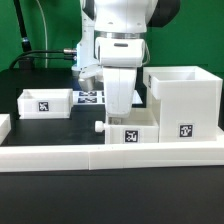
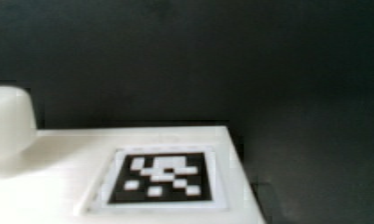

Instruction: Assemble drawer

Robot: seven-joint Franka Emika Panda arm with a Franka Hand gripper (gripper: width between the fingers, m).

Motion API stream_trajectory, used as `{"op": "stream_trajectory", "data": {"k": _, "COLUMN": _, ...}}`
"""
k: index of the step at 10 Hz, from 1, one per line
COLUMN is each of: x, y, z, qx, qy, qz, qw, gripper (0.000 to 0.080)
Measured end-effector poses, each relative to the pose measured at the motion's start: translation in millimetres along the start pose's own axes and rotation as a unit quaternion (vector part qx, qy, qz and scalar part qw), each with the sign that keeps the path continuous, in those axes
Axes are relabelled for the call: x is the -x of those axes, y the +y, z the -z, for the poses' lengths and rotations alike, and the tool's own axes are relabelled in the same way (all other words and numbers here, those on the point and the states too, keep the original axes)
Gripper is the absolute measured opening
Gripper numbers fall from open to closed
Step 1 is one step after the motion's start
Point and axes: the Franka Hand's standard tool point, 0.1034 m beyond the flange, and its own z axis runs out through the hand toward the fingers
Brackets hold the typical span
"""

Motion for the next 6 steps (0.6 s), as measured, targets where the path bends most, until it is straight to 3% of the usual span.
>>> {"op": "stream_trajectory", "data": {"k": 6, "x": -2.9, "y": -1.5, "z": 1.1, "qx": -0.007, "qy": -0.004, "qz": 0.005, "qw": 1.000, "gripper": 0.0042}}
